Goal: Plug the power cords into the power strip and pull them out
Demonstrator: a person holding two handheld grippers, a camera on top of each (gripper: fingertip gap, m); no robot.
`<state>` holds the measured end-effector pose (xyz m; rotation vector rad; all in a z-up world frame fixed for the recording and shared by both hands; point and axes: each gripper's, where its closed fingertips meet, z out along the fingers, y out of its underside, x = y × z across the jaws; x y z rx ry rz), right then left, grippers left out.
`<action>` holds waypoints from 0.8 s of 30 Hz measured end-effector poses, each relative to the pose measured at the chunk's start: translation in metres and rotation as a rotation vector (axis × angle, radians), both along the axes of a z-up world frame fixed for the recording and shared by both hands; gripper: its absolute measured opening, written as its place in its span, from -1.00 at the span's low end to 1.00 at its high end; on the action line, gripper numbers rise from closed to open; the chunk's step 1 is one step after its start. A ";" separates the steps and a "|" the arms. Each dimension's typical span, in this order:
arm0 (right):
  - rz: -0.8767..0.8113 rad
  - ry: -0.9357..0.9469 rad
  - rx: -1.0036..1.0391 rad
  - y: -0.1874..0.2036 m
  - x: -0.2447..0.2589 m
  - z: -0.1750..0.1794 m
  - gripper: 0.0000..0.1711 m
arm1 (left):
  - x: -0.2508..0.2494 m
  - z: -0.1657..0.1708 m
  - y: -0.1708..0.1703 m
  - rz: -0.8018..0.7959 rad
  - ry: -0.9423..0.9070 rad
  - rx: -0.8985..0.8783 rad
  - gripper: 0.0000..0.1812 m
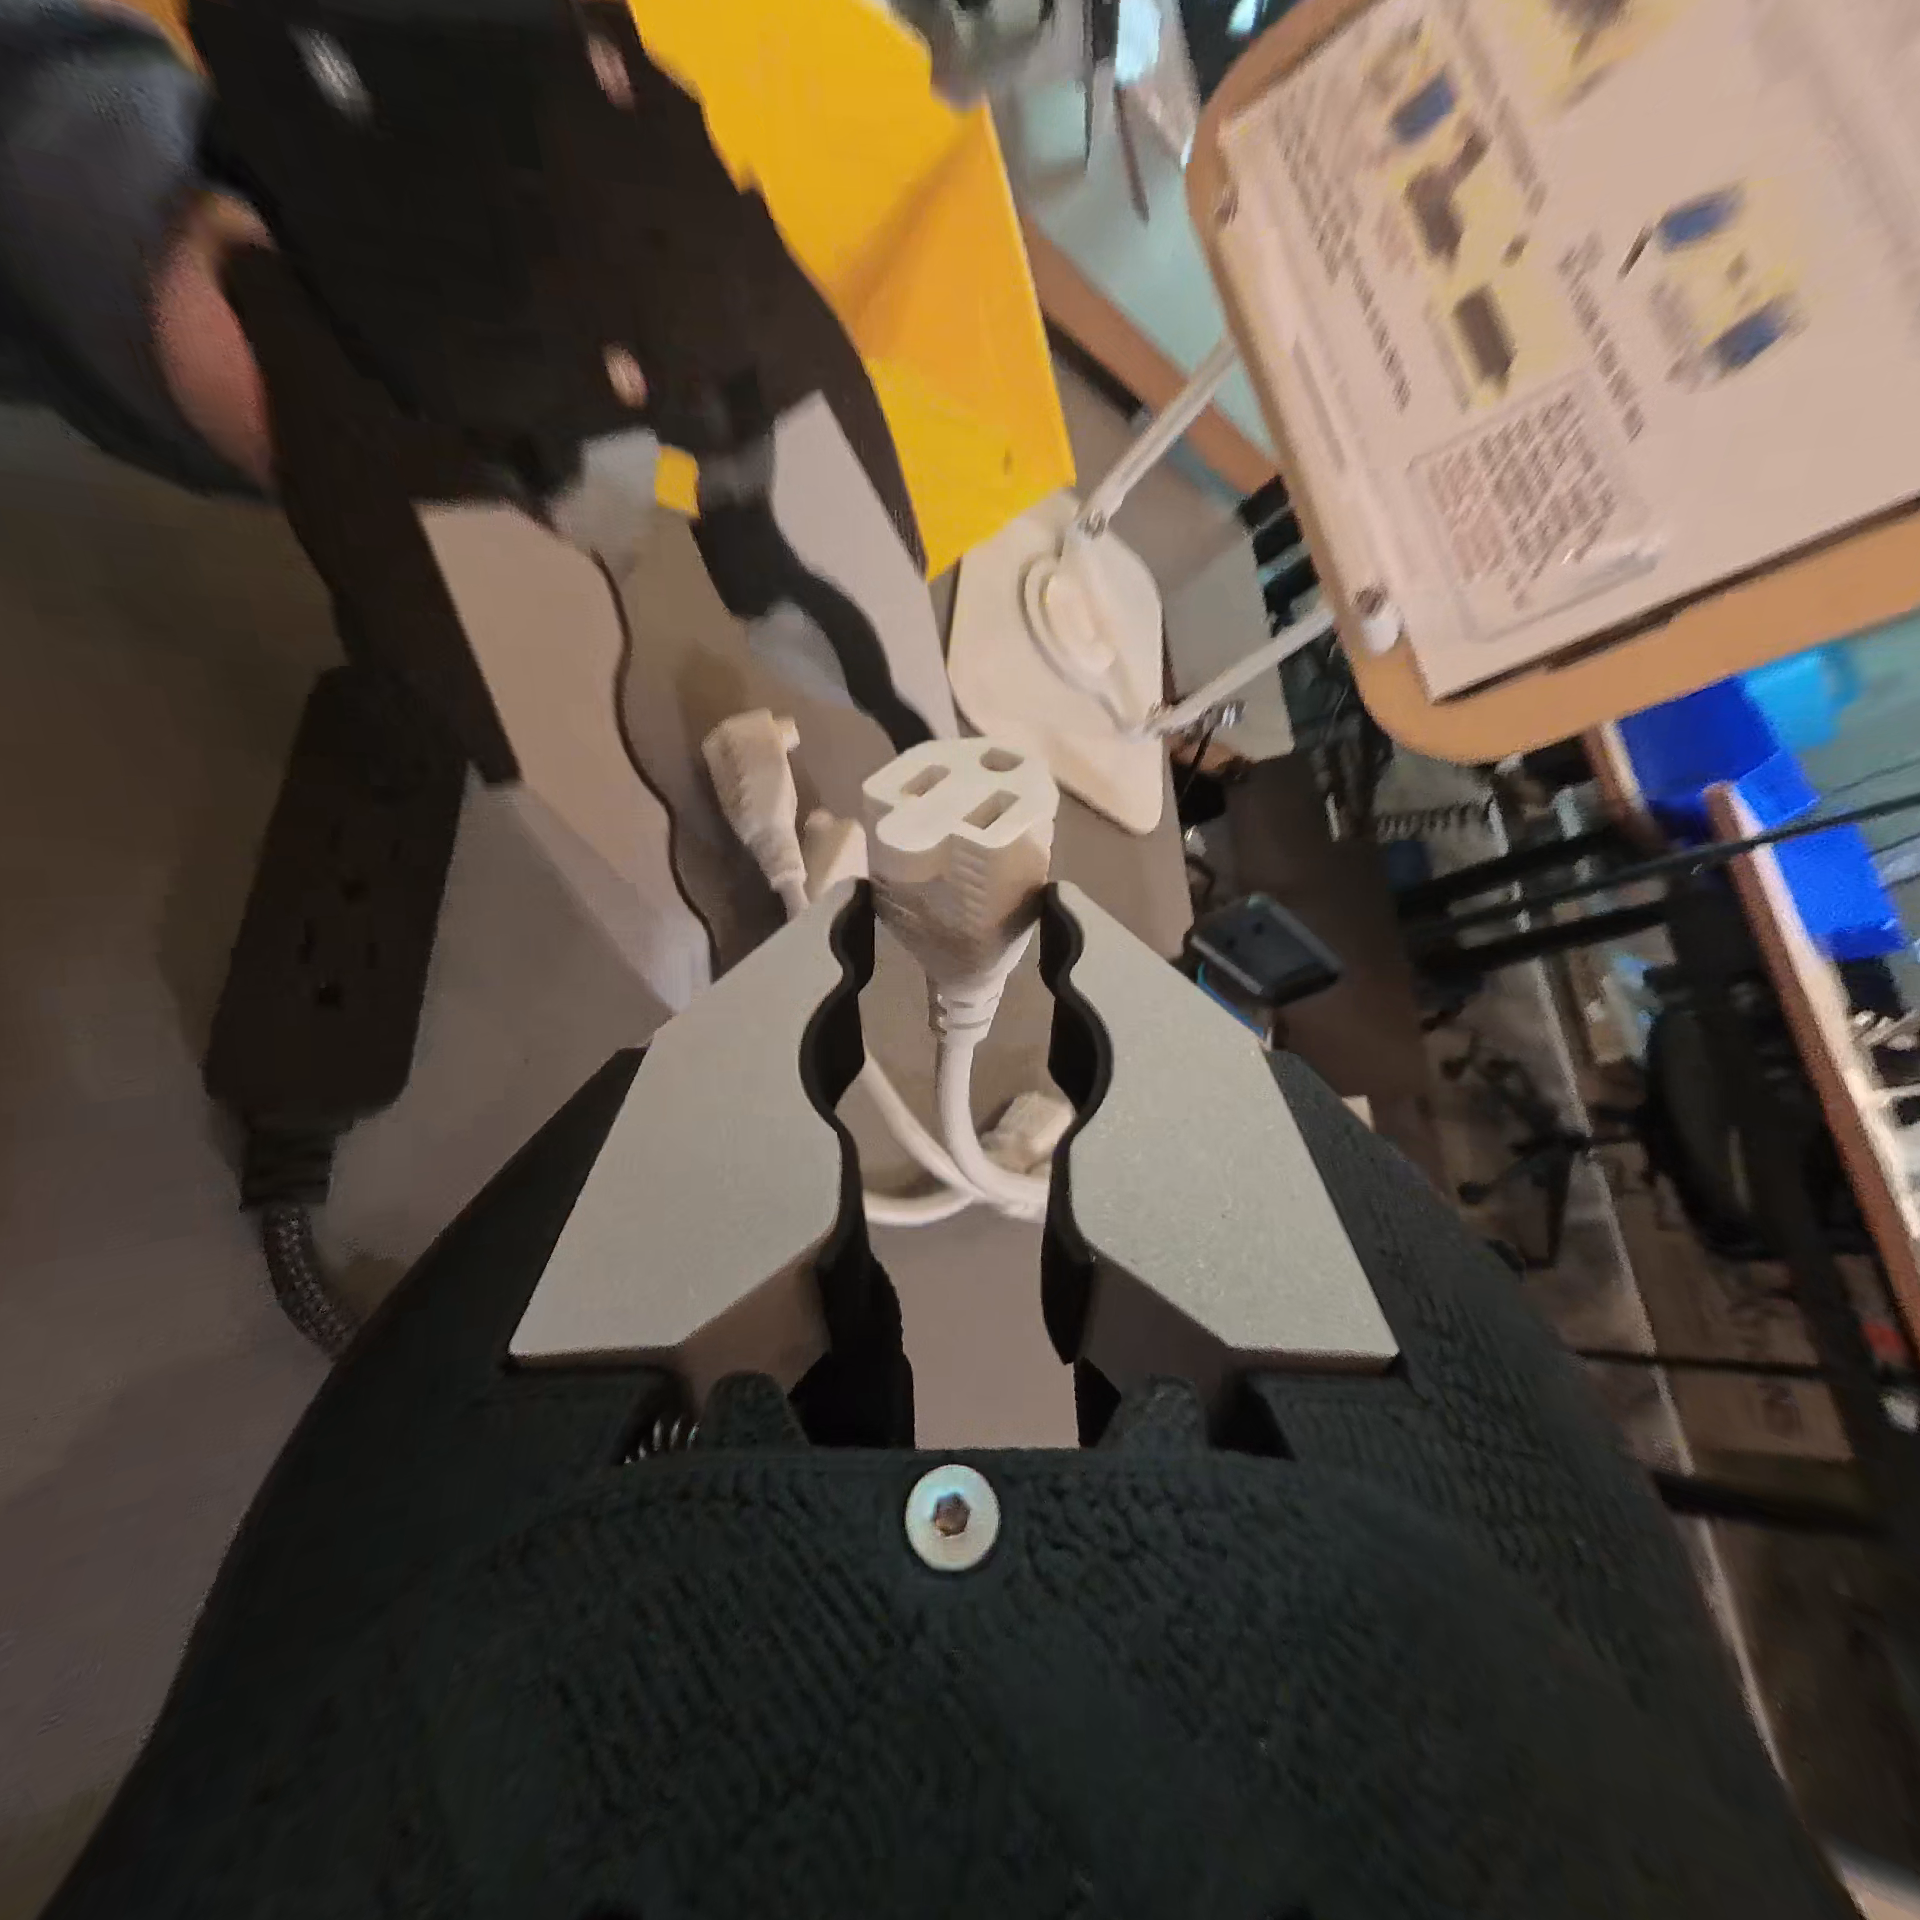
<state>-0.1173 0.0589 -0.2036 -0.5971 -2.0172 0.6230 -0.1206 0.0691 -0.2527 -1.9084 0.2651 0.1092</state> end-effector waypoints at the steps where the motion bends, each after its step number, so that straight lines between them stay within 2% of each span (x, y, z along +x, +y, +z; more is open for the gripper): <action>1: 0.019 0.024 -0.006 -0.006 0.002 0.007 -0.64 | 0.000 -0.001 0.001 -0.002 -0.004 0.010 -0.14; 8: 0.217 0.050 -0.142 -0.045 0.023 0.030 -0.65 | 0.008 0.023 0.001 -0.047 -0.002 0.182 -0.16; 9: 0.258 0.046 -0.169 -0.051 0.027 0.031 -0.64 | 0.012 0.024 0.000 -0.061 0.017 0.192 -0.23; 11: 0.322 0.030 -0.219 -0.063 0.032 0.033 -0.64 | 0.026 0.024 -0.001 -0.122 0.055 0.197 -0.49; 14: 0.319 0.008 -0.204 -0.071 0.030 0.029 -0.64 | 0.040 0.022 -0.004 -0.165 0.147 0.209 -0.94; 16: 0.293 0.003 -0.150 -0.072 0.028 0.025 -0.64 | 0.033 0.020 -0.004 -0.112 0.219 0.209 -0.96; 19: 0.273 0.010 -0.150 -0.073 0.031 0.029 -0.64 | 0.027 0.026 -0.009 -0.107 0.204 0.248 -0.99; 20: 0.277 -0.003 -0.189 -0.072 0.034 0.032 -0.55 | 0.024 0.029 -0.010 -0.089 0.228 0.265 -1.00; 21: 0.276 -0.029 -0.248 -0.068 0.038 0.035 -0.38 | 0.021 0.033 -0.013 -0.073 0.260 0.293 -1.00; 24: 0.131 -0.043 -0.418 -0.030 0.027 0.041 -0.31 | 0.027 0.047 -0.020 -0.092 0.284 0.374 -1.00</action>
